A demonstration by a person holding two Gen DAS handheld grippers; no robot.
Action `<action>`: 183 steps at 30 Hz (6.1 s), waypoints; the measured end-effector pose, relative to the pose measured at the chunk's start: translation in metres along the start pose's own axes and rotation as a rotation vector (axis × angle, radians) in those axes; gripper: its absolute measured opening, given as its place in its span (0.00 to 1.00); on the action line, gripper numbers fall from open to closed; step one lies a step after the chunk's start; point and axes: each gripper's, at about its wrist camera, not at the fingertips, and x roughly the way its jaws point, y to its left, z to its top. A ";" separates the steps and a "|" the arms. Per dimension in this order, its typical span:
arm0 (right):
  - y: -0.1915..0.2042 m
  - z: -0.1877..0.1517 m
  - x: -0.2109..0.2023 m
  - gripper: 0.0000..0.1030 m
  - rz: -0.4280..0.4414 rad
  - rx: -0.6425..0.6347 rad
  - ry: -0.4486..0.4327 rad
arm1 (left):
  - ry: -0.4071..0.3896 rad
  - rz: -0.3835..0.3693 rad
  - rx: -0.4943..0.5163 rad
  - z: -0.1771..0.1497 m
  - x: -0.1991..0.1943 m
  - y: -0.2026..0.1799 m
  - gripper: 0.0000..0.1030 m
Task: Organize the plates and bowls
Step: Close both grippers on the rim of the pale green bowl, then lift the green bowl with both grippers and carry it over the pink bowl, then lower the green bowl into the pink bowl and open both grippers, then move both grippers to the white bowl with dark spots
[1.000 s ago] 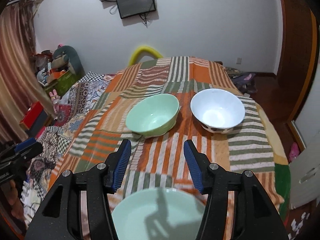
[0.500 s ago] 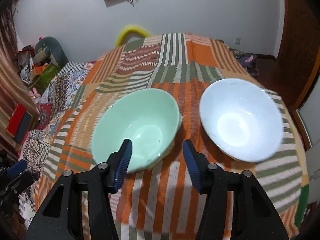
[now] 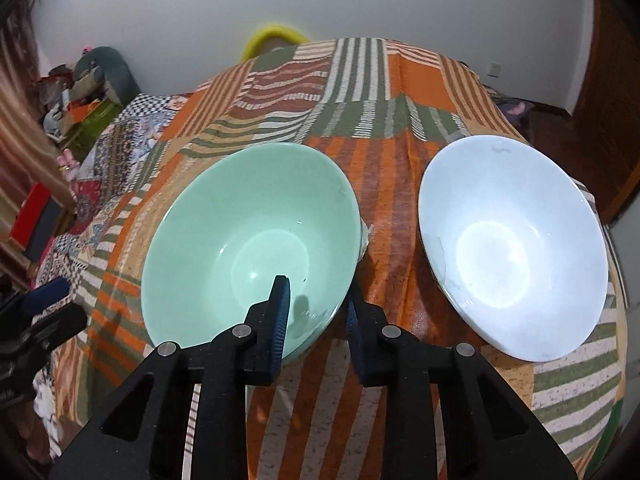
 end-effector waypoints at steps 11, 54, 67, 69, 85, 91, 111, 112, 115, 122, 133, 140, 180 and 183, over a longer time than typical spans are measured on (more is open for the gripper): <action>0.014 -0.008 0.002 0.20 0.098 -0.058 0.008 | 0.072 -0.013 0.023 0.016 0.043 -0.011 0.41; 0.072 -0.056 -0.138 0.12 0.114 -0.055 -0.184 | -0.164 -0.048 0.087 -0.065 -0.172 -0.039 0.11; 0.098 -0.085 -0.144 0.12 0.177 -0.066 -0.172 | -0.184 -0.004 0.043 -0.110 -0.214 -0.018 0.11; 0.103 -0.090 -0.141 0.12 0.188 -0.067 -0.160 | -0.178 0.000 0.031 -0.116 -0.214 -0.011 0.11; 0.137 -0.124 -0.101 0.12 0.226 -0.091 -0.034 | -0.076 0.050 -0.059 -0.158 -0.191 0.038 0.11; 0.144 -0.135 -0.084 0.12 0.226 -0.095 0.017 | -0.017 0.057 -0.097 -0.175 -0.172 0.052 0.11; 0.153 -0.145 -0.053 0.12 0.161 -0.139 0.111 | 0.088 0.088 -0.133 -0.191 -0.123 0.065 0.11; 0.153 -0.145 -0.052 0.12 0.160 -0.139 0.115 | 0.090 0.092 -0.134 -0.191 -0.122 0.065 0.11; 0.154 -0.146 -0.048 0.12 0.160 -0.133 0.122 | 0.091 0.099 -0.138 -0.193 -0.119 0.067 0.11; 0.157 -0.148 -0.046 0.12 0.124 -0.149 0.109 | 0.085 0.101 -0.121 -0.192 -0.116 0.065 0.11; 0.159 -0.147 -0.045 0.16 0.091 -0.203 0.096 | 0.082 0.091 -0.092 -0.189 -0.115 0.051 0.11; 0.156 -0.147 -0.058 0.37 0.164 -0.195 0.089 | 0.047 0.091 -0.073 -0.179 -0.136 0.043 0.13; -0.119 -0.016 -0.073 0.64 -0.150 0.231 -0.141 | -0.081 0.034 0.122 -0.011 -0.052 -0.106 0.85; -0.127 -0.006 -0.050 0.64 -0.146 0.267 -0.110 | -0.054 0.034 0.135 -0.008 -0.033 -0.108 0.85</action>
